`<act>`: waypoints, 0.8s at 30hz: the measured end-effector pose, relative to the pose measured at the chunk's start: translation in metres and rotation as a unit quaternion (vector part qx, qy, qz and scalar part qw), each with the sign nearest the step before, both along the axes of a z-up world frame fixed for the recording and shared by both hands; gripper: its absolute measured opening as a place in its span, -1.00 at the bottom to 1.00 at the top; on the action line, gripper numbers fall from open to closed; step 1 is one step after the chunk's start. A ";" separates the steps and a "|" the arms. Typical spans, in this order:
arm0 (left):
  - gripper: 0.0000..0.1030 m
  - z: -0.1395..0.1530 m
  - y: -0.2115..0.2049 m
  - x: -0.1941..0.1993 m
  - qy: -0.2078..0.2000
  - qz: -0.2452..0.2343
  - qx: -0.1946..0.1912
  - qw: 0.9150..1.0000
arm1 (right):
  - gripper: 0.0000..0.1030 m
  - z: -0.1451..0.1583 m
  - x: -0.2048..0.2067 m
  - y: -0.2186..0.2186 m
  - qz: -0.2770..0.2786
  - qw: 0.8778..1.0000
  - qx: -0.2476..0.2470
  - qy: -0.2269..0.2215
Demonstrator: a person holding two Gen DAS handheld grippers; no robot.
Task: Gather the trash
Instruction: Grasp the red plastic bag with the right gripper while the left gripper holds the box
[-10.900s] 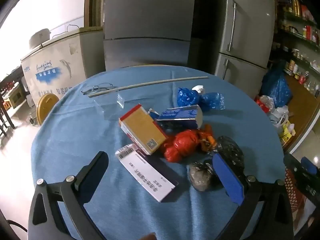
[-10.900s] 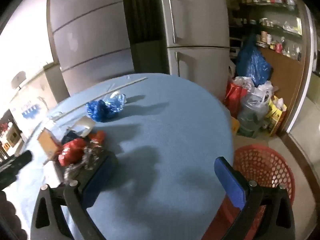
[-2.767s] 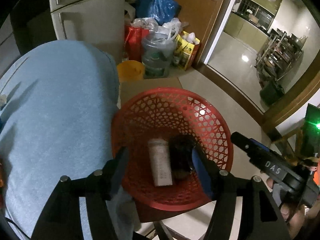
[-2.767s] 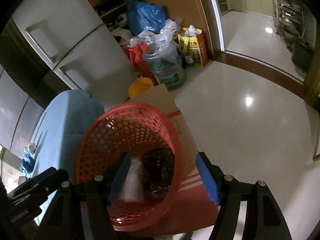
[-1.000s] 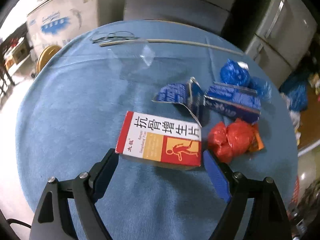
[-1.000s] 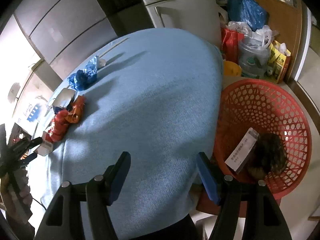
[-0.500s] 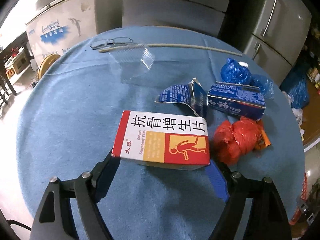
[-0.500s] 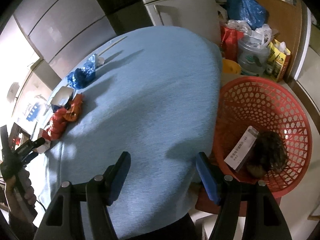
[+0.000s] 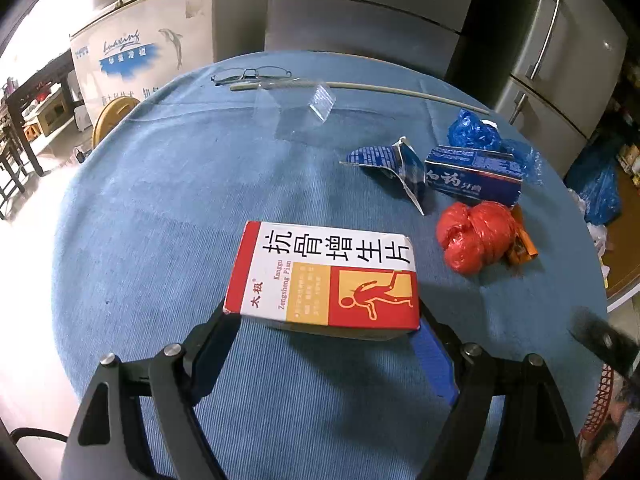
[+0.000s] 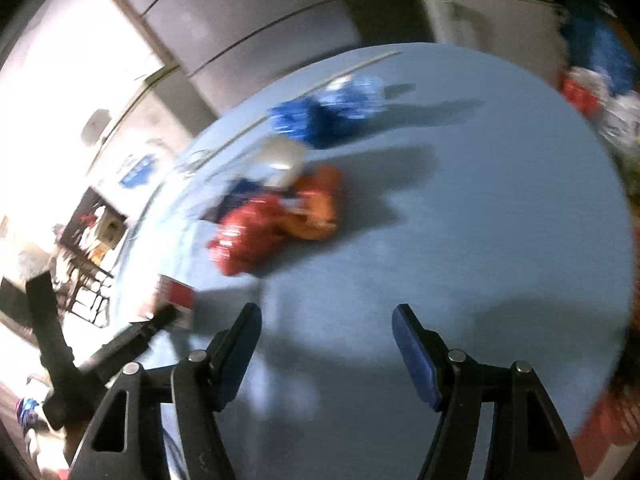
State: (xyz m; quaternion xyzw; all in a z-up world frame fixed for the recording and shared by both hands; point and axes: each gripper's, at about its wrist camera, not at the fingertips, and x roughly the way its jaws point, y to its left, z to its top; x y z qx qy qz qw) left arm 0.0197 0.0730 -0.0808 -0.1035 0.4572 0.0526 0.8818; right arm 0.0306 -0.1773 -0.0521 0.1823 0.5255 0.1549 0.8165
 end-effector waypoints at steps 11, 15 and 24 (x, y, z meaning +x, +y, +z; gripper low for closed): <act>0.63 -0.002 0.020 -0.006 -0.001 0.011 -0.019 1.000 | 0.38 -0.032 0.060 0.061 -0.016 0.997 0.064 0.043; 0.63 -0.002 0.018 -0.004 -0.005 0.005 -0.017 1.000 | 0.18 -0.042 0.075 0.072 -0.023 0.998 0.047 0.043; 0.63 0.003 0.015 -0.003 -0.010 0.003 -0.007 1.000 | -0.13 -0.037 0.072 0.063 -0.014 0.999 0.041 0.014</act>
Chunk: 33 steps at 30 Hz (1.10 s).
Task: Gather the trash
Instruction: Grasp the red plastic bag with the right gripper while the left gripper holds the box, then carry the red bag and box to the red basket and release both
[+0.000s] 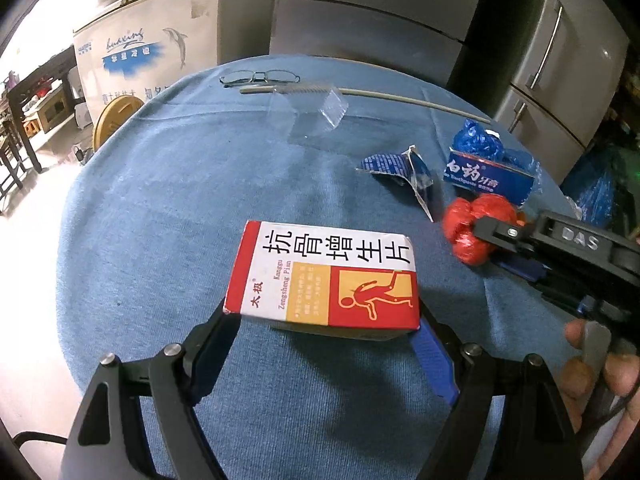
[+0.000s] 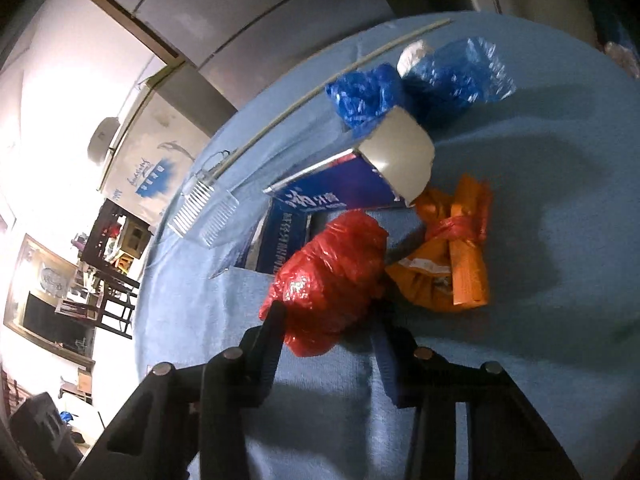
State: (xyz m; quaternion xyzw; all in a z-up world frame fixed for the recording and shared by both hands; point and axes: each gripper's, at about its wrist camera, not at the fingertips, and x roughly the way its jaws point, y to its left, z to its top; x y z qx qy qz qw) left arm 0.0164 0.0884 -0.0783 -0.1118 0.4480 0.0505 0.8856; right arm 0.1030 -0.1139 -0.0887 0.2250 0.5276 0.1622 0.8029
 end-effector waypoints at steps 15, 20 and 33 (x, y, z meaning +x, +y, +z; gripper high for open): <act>0.63 0.016 -0.023 -0.008 -0.014 -0.019 0.025 0.999 | -0.15 0.045 -0.077 -0.081 -0.023 0.998 0.013 -0.055; 0.63 0.020 -0.040 -0.009 -0.017 -0.035 0.028 0.999 | -0.15 0.048 -0.101 -0.123 -0.059 0.997 0.008 -0.057; 0.62 0.036 -0.112 -0.017 -0.031 -0.123 0.034 0.991 | -0.15 0.056 -0.144 -0.210 -0.147 0.987 -0.015 -0.066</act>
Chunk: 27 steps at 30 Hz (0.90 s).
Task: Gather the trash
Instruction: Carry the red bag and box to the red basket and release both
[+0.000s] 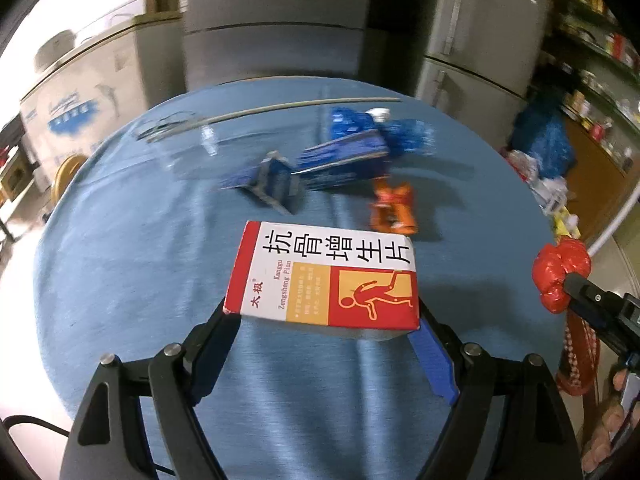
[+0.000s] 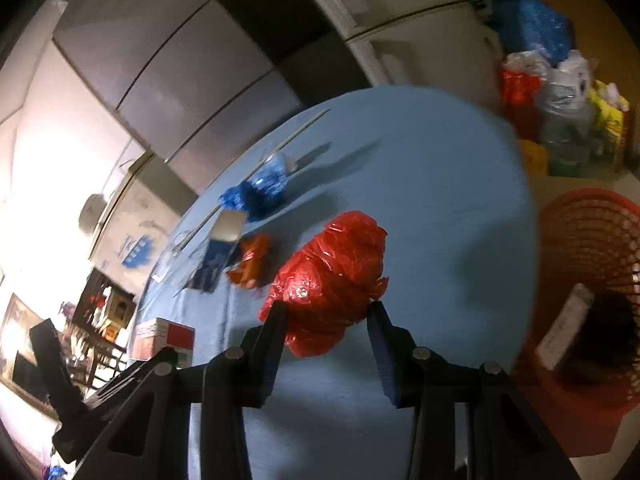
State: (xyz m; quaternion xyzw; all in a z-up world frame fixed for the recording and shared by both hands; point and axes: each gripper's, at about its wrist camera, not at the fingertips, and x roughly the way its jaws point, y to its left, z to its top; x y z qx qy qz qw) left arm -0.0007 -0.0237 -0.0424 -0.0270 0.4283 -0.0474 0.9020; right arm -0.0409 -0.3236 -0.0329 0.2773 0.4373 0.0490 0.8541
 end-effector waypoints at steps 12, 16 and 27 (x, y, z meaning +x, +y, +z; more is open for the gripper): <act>0.63 0.015 -0.090 0.000 -0.014 -0.107 0.006 0.994 | -0.15 -0.004 -0.055 -0.089 -0.105 0.994 -0.025 0.015; 0.63 0.021 -0.122 -0.001 -0.021 -0.142 0.006 0.990 | -0.15 -0.004 -0.071 -0.115 -0.133 0.990 -0.033 0.018; 0.63 0.035 -0.206 -0.006 -0.037 -0.228 -0.003 0.973 | -0.15 -0.006 -0.086 -0.152 -0.172 0.984 -0.049 0.024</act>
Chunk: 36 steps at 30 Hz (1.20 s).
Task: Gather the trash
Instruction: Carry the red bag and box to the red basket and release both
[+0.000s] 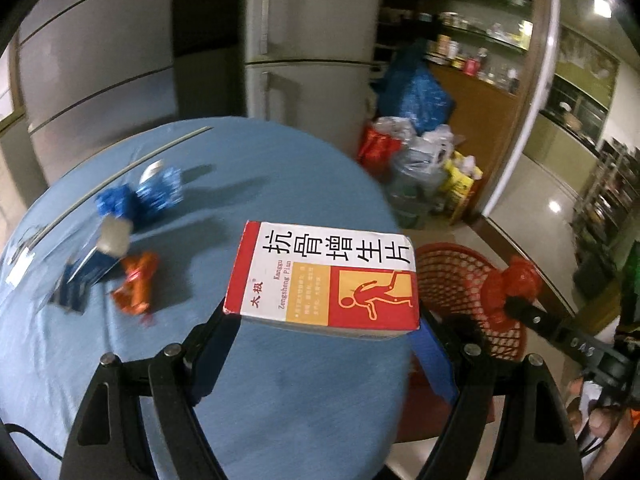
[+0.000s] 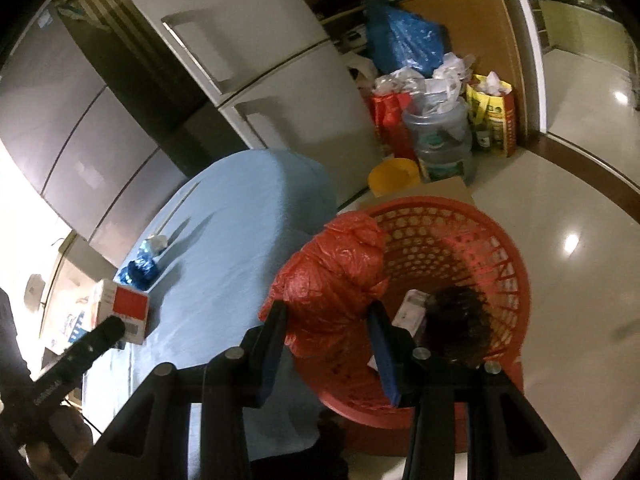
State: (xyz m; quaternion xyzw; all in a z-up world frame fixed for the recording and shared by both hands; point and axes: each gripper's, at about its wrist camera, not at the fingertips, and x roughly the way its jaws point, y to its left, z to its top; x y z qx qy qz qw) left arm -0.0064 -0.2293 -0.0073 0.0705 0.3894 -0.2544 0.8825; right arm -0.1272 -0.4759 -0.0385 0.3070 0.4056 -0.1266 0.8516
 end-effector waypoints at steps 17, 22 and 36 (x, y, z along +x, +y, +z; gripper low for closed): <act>0.62 -0.008 -0.072 -0.002 0.010 -0.067 0.015 0.998 | -0.15 -0.027 -0.017 -0.046 -0.033 0.998 0.007 0.046; 0.63 -0.010 -0.085 -0.003 0.012 -0.079 0.021 0.997 | -0.07 -0.045 -0.014 -0.052 -0.031 0.996 0.024 0.077; 0.63 -0.023 -0.115 -0.004 0.022 -0.102 0.037 0.994 | 0.21 -0.045 -0.027 -0.072 -0.070 0.995 0.021 0.074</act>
